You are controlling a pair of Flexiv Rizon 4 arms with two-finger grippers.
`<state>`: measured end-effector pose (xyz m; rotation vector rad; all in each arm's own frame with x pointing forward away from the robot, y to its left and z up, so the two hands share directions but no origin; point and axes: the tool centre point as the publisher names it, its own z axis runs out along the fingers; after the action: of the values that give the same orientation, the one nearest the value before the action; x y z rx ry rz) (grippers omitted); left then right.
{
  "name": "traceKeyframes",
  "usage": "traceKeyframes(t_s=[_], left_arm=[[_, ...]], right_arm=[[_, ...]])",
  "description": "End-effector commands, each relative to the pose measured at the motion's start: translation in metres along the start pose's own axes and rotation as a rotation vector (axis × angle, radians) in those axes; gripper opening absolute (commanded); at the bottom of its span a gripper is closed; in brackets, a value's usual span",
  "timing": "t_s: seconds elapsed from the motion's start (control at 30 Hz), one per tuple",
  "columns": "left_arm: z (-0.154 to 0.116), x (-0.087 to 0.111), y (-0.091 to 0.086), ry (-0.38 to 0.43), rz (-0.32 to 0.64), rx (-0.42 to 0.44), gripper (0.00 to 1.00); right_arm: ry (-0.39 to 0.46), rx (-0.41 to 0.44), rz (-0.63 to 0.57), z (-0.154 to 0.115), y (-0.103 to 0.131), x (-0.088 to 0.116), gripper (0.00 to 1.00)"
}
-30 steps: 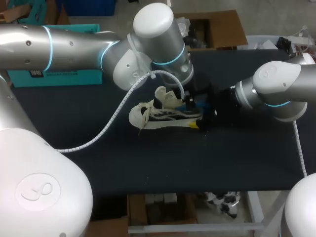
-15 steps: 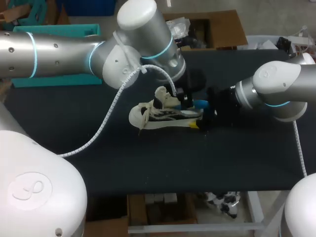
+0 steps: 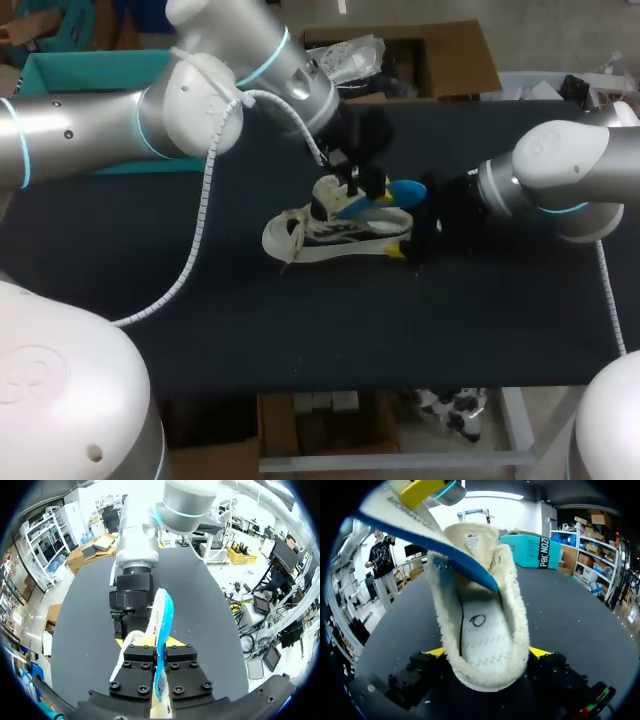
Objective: Open the shoe tongue, take the insole out of the shoe, put the insole back into the shoe, and pack the shoe into the shoebox
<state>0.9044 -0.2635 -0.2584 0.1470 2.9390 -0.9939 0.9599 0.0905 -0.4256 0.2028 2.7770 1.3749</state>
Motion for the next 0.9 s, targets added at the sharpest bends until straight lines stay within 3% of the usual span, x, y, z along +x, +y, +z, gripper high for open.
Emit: traceKeyframes(t_s=[0.03, 0.4, 0.7, 0.9], left_arm=[[-0.011, 0.002, -0.008, 0.041, 0.005, 0.088, 0.0], [-0.042, 0.007, -0.05, 0.227, 0.077, 0.279, 0.0], [-0.08, 0.012, -0.078, 0.291, 0.107, 0.41, 0.0], [-0.1, 0.004, -0.093, 0.342, 0.054, 0.4, 0.0]], right_arm=[[-0.004, -0.012, 0.002, -0.007, -0.006, 0.001, 1.0], [-0.009, 0.047, 0.024, -0.044, -0.014, 0.007, 1.0], [-0.005, 0.122, -0.016, -0.082, -0.01, 0.003, 1.0], [0.007, 0.168, -0.039, -0.103, -0.006, -0.001, 1.0]])
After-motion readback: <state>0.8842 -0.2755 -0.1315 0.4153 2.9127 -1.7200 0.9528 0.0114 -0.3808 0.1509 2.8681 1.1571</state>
